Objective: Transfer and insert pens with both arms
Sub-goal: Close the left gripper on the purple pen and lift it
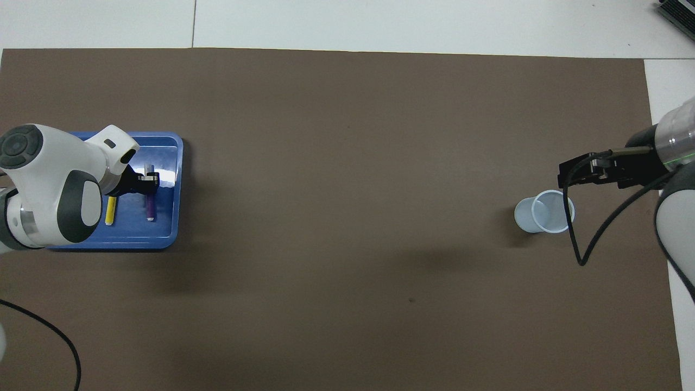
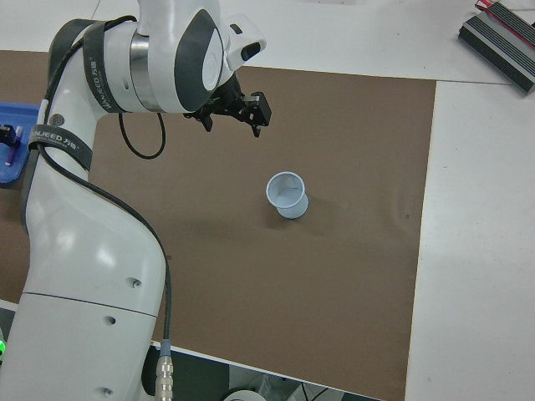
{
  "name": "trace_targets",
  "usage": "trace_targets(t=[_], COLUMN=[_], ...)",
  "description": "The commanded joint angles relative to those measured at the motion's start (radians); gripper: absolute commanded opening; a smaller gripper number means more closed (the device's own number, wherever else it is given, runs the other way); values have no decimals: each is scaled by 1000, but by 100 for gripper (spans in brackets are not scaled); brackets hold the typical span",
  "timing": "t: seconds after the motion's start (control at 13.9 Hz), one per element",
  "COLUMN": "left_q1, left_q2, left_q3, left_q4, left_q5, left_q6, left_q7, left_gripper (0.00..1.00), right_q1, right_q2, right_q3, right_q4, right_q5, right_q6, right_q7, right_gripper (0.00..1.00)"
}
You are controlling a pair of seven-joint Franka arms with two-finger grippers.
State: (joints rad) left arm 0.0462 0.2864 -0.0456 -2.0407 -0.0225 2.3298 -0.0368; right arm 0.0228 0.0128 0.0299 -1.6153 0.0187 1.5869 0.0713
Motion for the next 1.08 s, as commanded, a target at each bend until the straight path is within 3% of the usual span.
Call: trace_targets(t=[0.0, 0.72, 1.0], left_q1=[-2, 7, 6], left_q2=[0, -110, -173], left_q3=[3, 4, 4], left_q4=[39, 183, 208], left_q5=[-14, -60, -105], left_q6=[-79, -410, -495], left_q7=[11, 2, -108], left_gripper=[0, 0, 0], right_q1=[-9, -9, 5], right_q2=[-13, -13, -16], right_q3=[7, 7, 19], right_q4=[-5, -6, -8], right_q5=[1, 1, 1], right_q6=[-5, -8, -15], right_q7=[16, 16, 18], right_gripper=[100, 100, 100])
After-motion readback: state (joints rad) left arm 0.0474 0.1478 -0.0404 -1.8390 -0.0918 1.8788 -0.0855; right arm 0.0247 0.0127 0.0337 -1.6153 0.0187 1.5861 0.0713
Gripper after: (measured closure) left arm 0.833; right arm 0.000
